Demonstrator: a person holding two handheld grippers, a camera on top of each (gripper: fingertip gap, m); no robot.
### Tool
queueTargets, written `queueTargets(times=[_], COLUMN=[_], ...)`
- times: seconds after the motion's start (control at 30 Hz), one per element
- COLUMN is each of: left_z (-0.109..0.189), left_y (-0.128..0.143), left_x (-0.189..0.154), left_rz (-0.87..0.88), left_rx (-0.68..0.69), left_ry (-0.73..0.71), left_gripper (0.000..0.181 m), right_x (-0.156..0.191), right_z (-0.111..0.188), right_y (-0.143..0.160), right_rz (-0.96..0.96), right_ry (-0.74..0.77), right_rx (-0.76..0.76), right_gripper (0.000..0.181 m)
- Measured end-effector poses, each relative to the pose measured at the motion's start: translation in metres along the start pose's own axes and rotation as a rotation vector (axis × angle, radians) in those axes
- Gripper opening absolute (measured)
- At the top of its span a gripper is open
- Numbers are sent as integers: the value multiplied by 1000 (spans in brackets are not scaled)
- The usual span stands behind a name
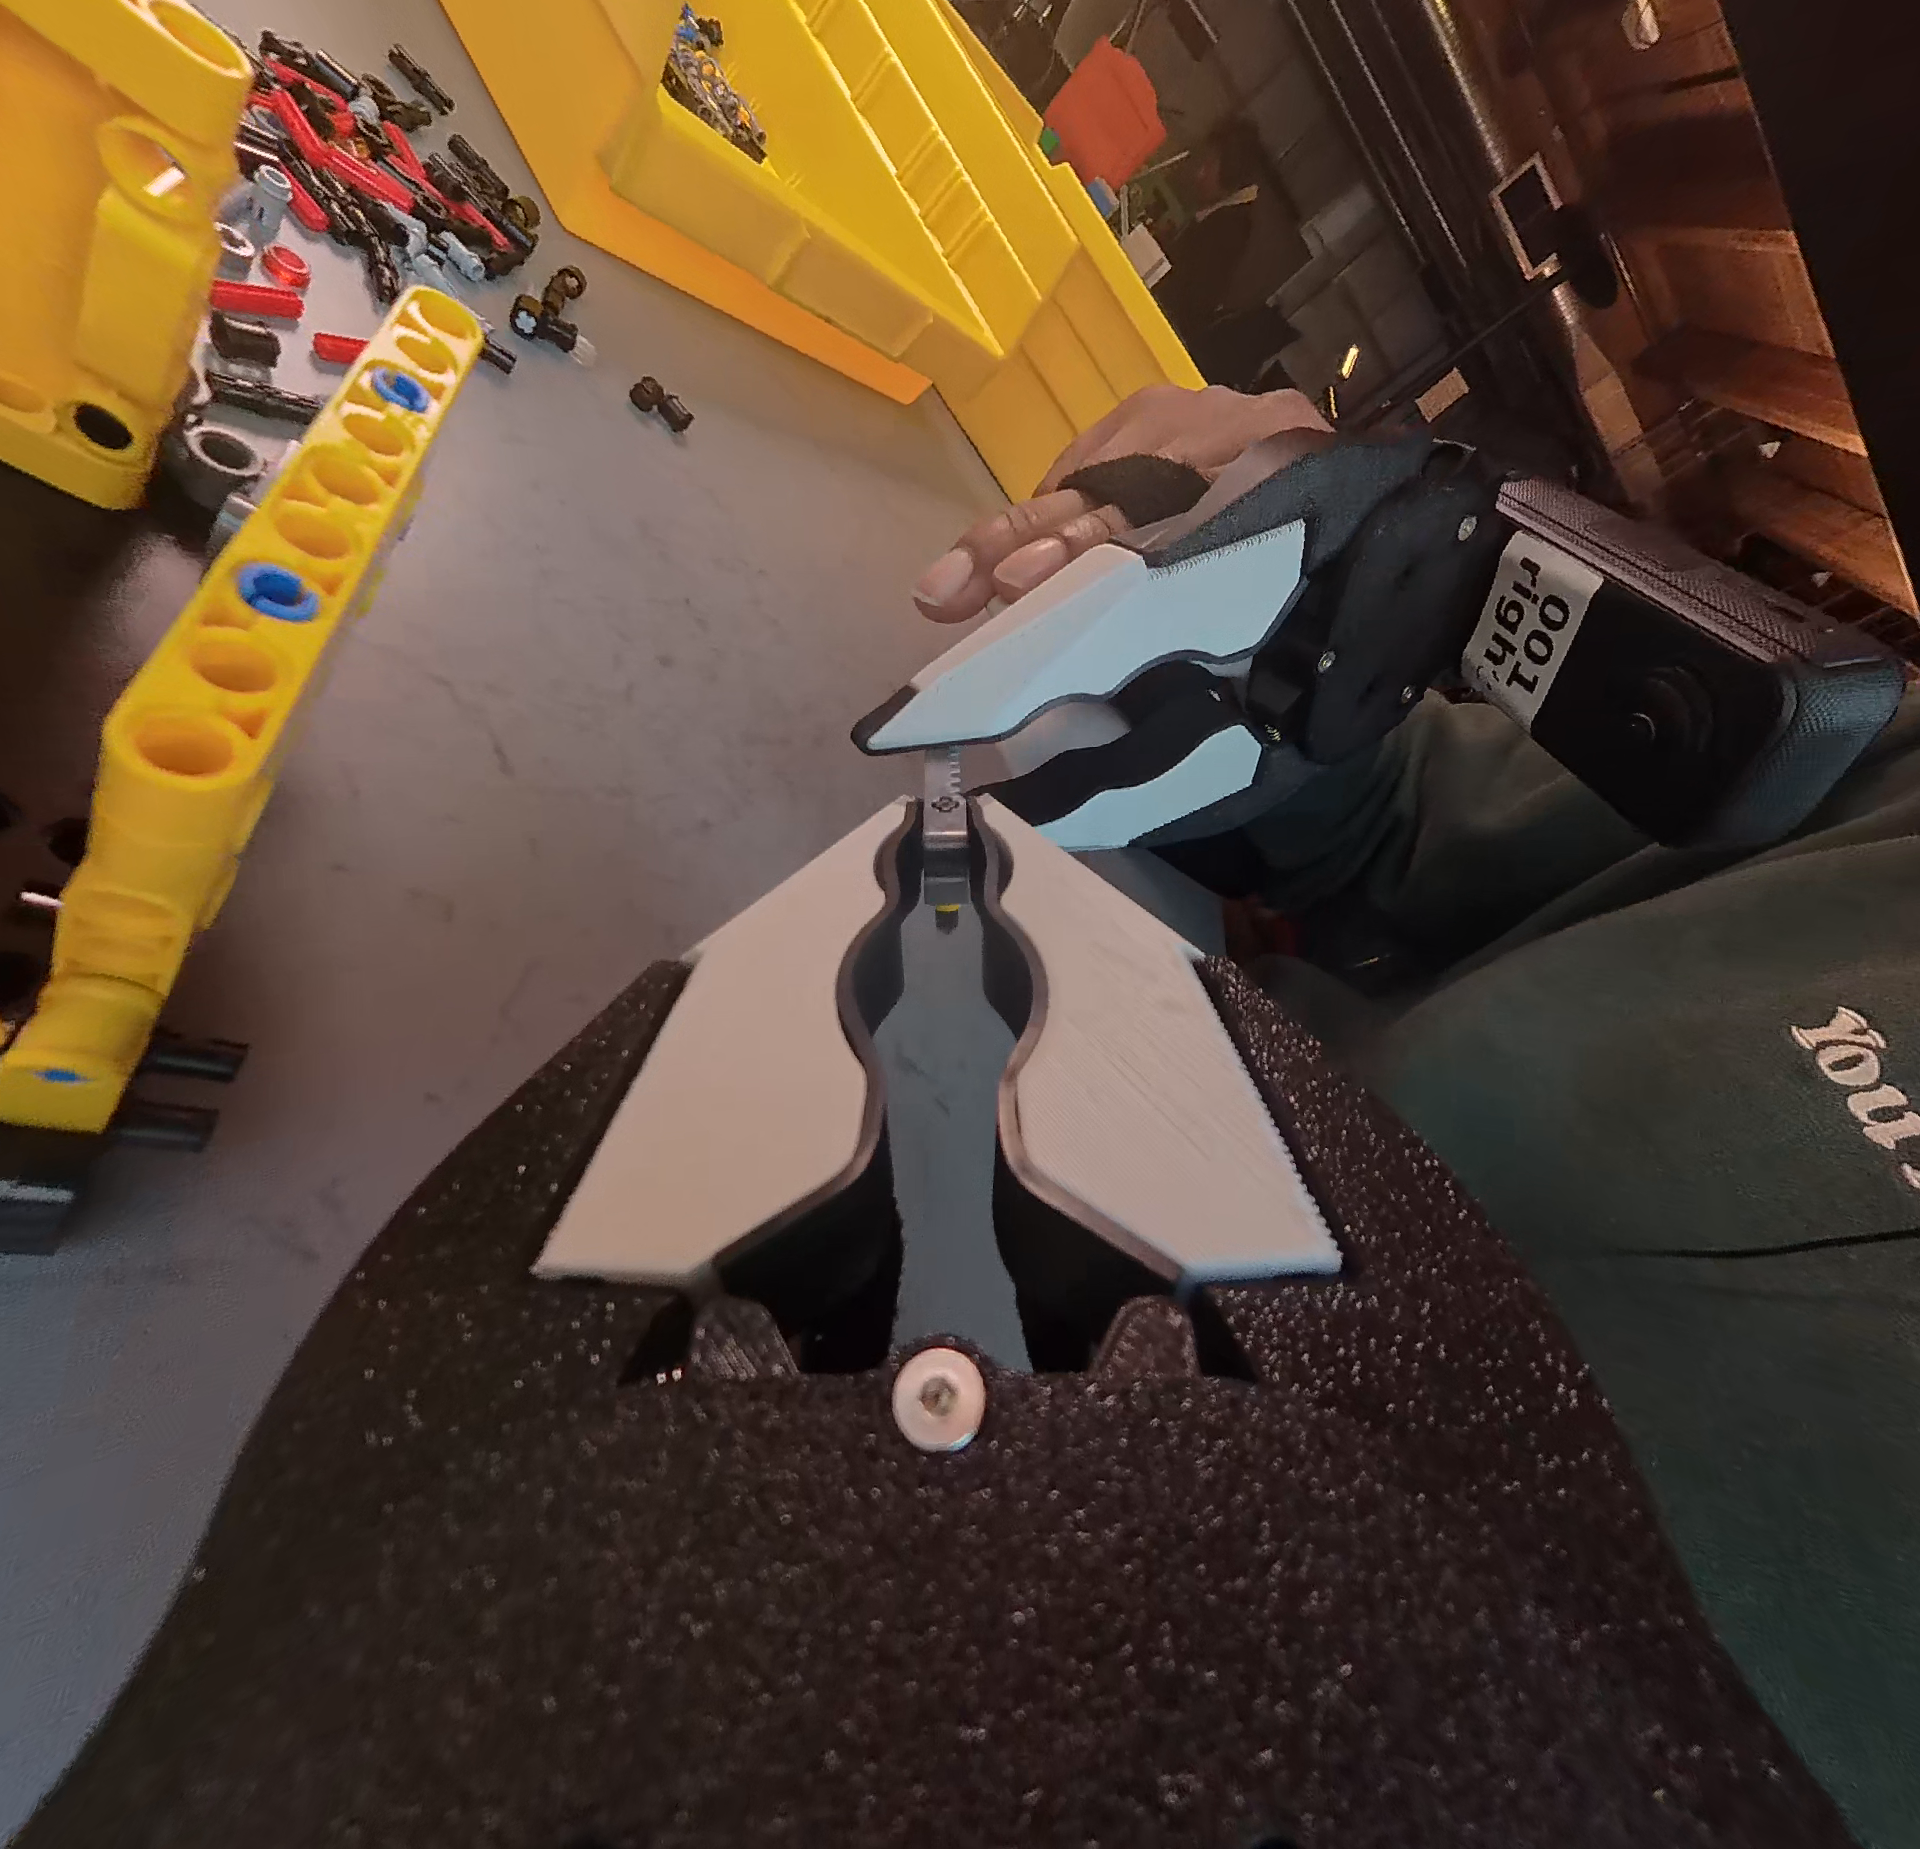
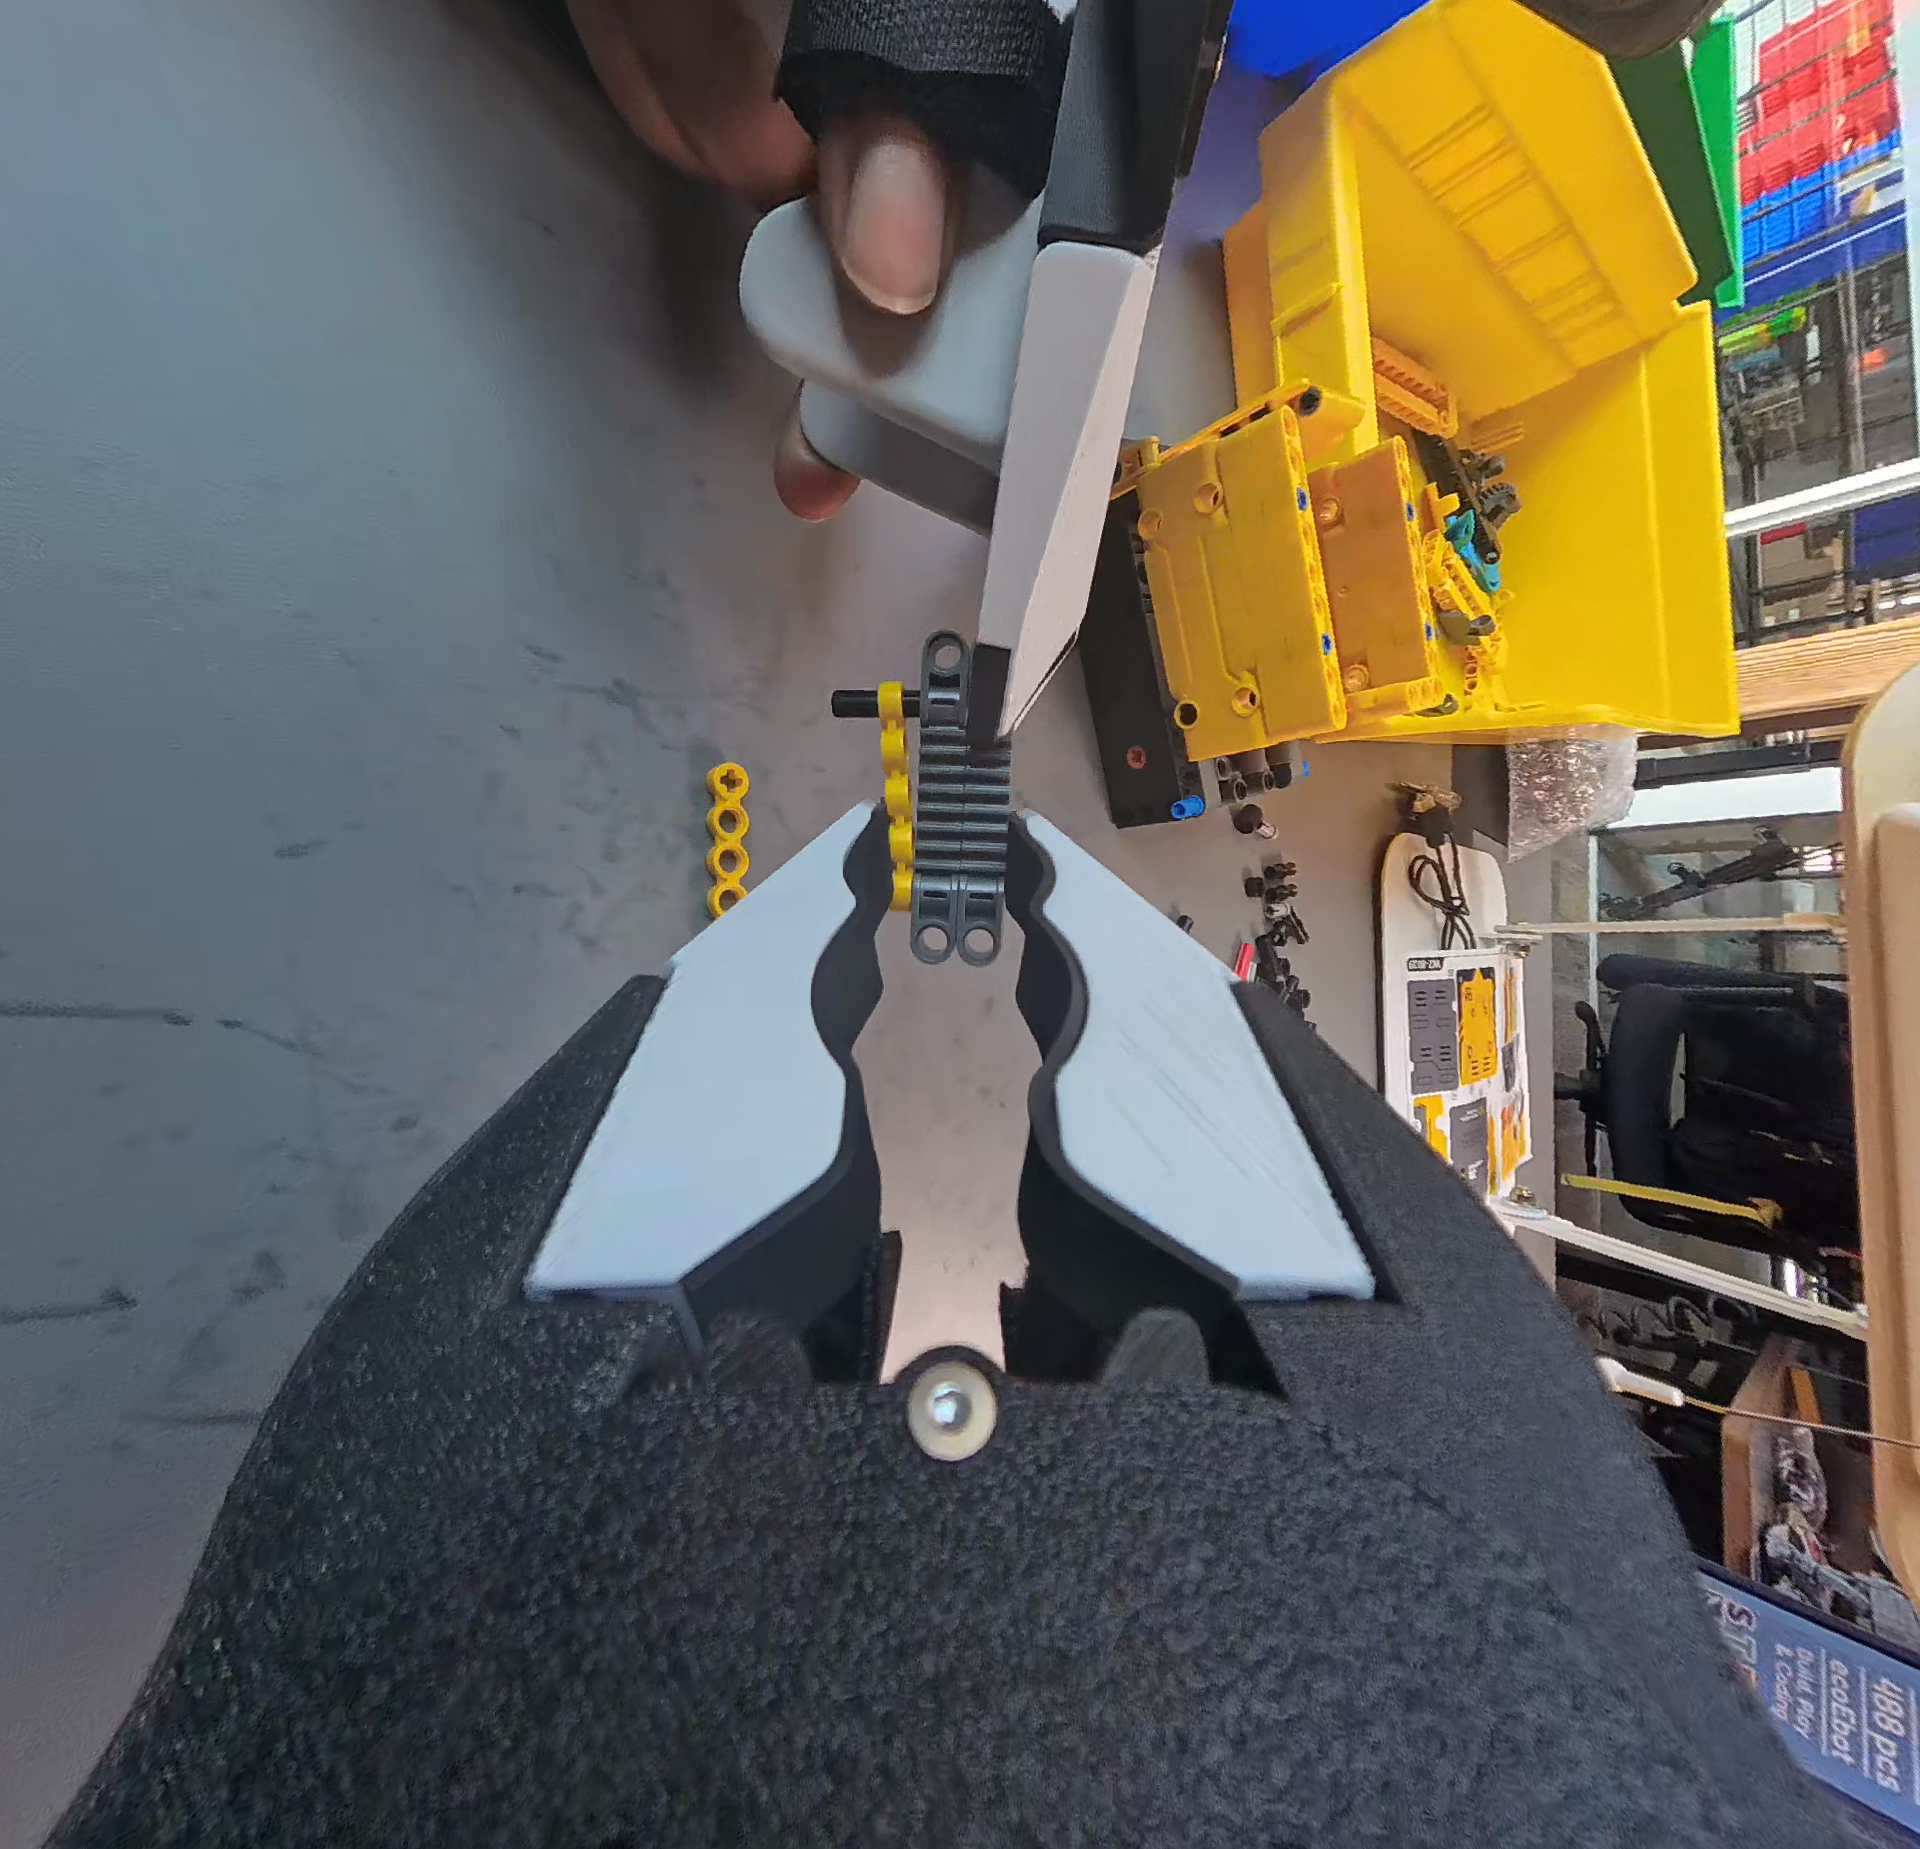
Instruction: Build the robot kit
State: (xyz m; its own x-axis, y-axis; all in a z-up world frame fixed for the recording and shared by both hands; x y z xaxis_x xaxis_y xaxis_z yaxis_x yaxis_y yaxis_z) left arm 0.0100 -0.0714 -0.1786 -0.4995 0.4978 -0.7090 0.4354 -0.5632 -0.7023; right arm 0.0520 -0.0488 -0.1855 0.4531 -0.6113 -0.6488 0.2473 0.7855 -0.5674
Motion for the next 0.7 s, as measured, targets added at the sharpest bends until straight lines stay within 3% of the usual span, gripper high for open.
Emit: queueTargets(times=[0.2,0.33,0.7], left_z=[-2,-2,-3], left_y=[1,-2,-4], left_x=[1,3,0], left_rz=[-20,0,-3], left_rx=[8,-15,-40], left_ry=[-21,-25,-14], left_gripper=[6,6,7], right_x=[1,-2,-5], right_z=[-3,-7,-8], right_y=[0,-7,-13], right_rz=[-94,-10,-53], right_ry=[-28,48,81], right_rx=[-7,-29,-62], right_gripper=[20,24,19])
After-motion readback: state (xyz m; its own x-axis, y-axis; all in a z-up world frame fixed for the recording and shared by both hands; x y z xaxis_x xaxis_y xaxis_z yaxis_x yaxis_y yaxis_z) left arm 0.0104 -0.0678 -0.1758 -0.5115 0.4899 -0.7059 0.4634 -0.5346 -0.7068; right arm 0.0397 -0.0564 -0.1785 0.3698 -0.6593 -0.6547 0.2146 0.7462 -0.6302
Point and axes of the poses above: each gripper's, where its closed fingertips meet, z back along the fingers, y out of its underside, x = y × z across the jaws, the point moved 3 cm from there along z, back along the fingers, and after that the axes turned 12 degrees about -x, right-handed, at the moved point
